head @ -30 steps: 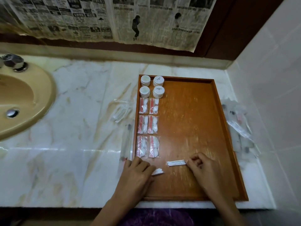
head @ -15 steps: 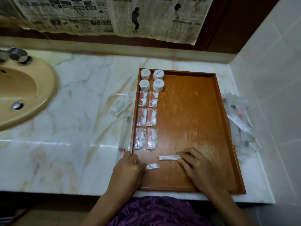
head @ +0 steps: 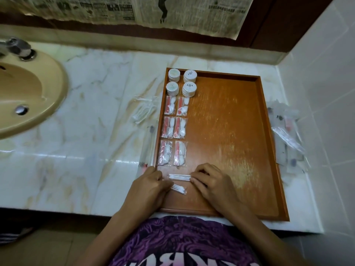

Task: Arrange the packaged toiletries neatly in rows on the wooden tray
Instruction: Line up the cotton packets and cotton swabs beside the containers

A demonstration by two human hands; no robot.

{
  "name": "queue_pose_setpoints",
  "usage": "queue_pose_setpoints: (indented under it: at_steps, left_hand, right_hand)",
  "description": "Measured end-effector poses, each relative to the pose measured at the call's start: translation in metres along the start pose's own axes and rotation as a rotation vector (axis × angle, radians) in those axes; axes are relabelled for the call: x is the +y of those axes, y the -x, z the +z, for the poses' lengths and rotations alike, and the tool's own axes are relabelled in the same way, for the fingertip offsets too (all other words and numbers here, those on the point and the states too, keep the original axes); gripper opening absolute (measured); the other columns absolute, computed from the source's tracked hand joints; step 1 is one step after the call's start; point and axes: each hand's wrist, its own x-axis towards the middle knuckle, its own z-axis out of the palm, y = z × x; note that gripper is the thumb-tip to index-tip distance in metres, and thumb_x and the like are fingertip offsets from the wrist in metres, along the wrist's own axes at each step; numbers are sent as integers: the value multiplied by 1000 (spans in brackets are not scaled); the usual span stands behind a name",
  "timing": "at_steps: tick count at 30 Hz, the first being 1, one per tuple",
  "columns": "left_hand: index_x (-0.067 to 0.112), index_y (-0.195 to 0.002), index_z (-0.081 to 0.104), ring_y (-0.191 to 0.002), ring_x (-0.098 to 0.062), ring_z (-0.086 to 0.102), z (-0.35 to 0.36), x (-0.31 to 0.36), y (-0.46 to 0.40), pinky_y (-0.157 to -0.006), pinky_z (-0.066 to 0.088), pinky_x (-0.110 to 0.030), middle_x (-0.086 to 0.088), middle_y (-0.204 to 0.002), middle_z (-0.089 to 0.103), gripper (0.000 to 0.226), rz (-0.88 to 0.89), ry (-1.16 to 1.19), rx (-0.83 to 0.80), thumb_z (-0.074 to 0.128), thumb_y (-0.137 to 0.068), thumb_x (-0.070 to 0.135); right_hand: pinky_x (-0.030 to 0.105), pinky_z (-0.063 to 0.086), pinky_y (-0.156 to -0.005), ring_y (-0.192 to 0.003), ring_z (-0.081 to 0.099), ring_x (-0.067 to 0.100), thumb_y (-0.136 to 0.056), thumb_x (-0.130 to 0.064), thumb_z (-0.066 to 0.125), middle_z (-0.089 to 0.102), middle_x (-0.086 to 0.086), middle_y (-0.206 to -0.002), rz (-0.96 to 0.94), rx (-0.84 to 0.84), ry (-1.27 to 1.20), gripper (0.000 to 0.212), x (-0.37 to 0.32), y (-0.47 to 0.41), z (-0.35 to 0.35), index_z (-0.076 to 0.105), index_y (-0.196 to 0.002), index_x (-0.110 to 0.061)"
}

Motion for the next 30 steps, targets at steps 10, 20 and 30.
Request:
queue_pose_setpoints:
  at_steps: [10, 20, 30]
  left_hand:
    - [21, -76, 71, -77, -18, 56, 0, -8, 3, -43, 44, -28, 4, -70, 59, 12, -63, -3, 38, 77, -79, 31]
    - [23, -67, 72, -74, -18, 58, -5, -9, -1, -41, 44, -26, 6, -67, 59, 17, -69, -21, -14, 84, -70, 34]
    - [20, -66, 71, -73, -19, 58, -6, -5, -2, -39, 44, -29, 5, -66, 59, 18, -79, -13, 9, 82, -72, 33]
  right_hand:
    - [32, 52, -65, -88, 58, 17, -84, -19, 74, 65, -1, -100, -80, -24, -33, 17, 15, 1, -6, 73, -100, -13]
    - [34, 51, -60, -84, 57, 18, -88, -20, 71, 65, -1, -95, -129, -46, -46, 10, 4, -16, 4, 74, -95, -13]
    - [33, 51, -59, -85, 57, 18, -87, -17, 72, 66, -1, -97, -159, -76, -44, 9, -3, -23, 9, 75, -94, -13]
